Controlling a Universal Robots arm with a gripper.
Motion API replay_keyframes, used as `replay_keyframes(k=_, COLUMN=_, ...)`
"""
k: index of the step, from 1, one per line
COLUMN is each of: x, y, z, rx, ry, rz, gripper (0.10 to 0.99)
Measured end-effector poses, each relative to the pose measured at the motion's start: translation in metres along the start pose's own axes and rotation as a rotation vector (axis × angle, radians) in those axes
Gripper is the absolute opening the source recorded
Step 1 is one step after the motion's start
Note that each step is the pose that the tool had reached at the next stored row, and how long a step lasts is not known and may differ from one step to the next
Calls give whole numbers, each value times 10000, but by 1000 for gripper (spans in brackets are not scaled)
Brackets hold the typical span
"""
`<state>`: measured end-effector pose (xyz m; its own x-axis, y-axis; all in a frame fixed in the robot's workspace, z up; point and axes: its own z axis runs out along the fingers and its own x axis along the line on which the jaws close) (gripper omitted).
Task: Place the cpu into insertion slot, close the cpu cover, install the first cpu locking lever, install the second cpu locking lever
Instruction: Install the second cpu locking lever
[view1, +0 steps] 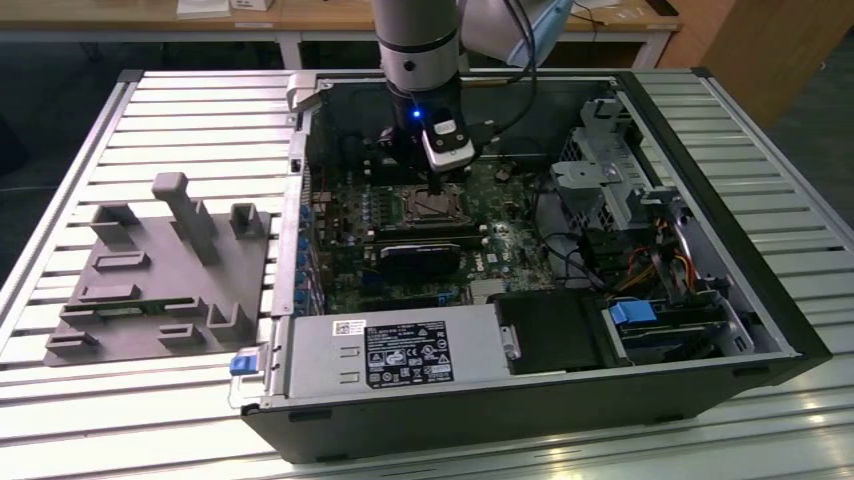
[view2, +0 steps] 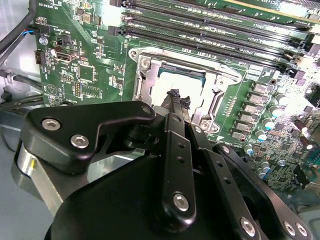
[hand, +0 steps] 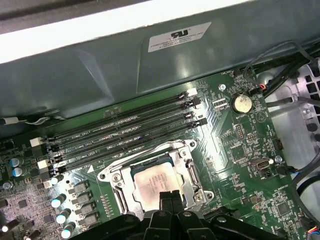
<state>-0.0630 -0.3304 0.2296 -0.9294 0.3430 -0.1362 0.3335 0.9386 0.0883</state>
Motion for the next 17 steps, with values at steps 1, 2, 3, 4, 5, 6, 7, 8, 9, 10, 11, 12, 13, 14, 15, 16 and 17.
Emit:
replay_keyframes(k=1, x=0, y=0, z=0, rx=0, ry=0, rz=0, gripper=102)
replay_keyframes(k=2, x=0, y=0, z=0, rx=0, ry=0, rz=0, gripper=102)
replay_keyframes(k=3, x=0, y=0, z=0, rx=1, ry=0, rz=0, gripper=102)
replay_keyframes(k=4, x=-2, y=-3, z=0, rx=1, ry=0, rz=-2, gripper=102)
replay_keyframes(k=5, x=-3, y=-7, z=-1, rx=2, ry=1, rz=-2, gripper=102)
replay_keyframes(k=6, x=-5, y=-13, z=-1, rx=1, ry=0, rz=-1, gripper=102)
replay_keyframes(k=7, x=-8, y=-21, z=-1, rx=1, ry=0, rz=0, gripper=102)
replay_keyframes(k=8, x=-11, y=-29, z=-1, rx=2, ry=0, rz=0, gripper=102)
replay_keyframes(k=9, x=-14, y=-38, z=-1, rx=1, ry=0, rz=0, gripper=102)
replay_keyframes(k=10, x=-17, y=-47, z=-2, rx=2, ry=0, rz=-1, gripper=102)
replay_keyframes(k=11, x=-21, y=-57, z=-2, rx=2, ry=0, rz=0, gripper=102)
replay_keyframes(k=12, x=-24, y=-65, z=-3, rx=1, ry=0, rz=0, gripper=102)
replay_keyframes(k=13, x=-27, y=-73, z=-3, rx=1, ry=0, rz=0, gripper=102)
replay_keyframes(k=14, x=-30, y=-82, z=-3, rx=1, ry=0, rz=-1, gripper=102)
replay_keyframes(k=15, x=-33, y=-91, z=-3, rx=0, ry=0, rz=0, gripper=102)
replay_keyframes(k=16, x=-36, y=-98, z=-3, rx=0, ry=0, rz=0, gripper=102)
replay_keyframes(k=17, x=-39, y=-106, z=-4, rx=1, ry=0, rz=0, gripper=102)
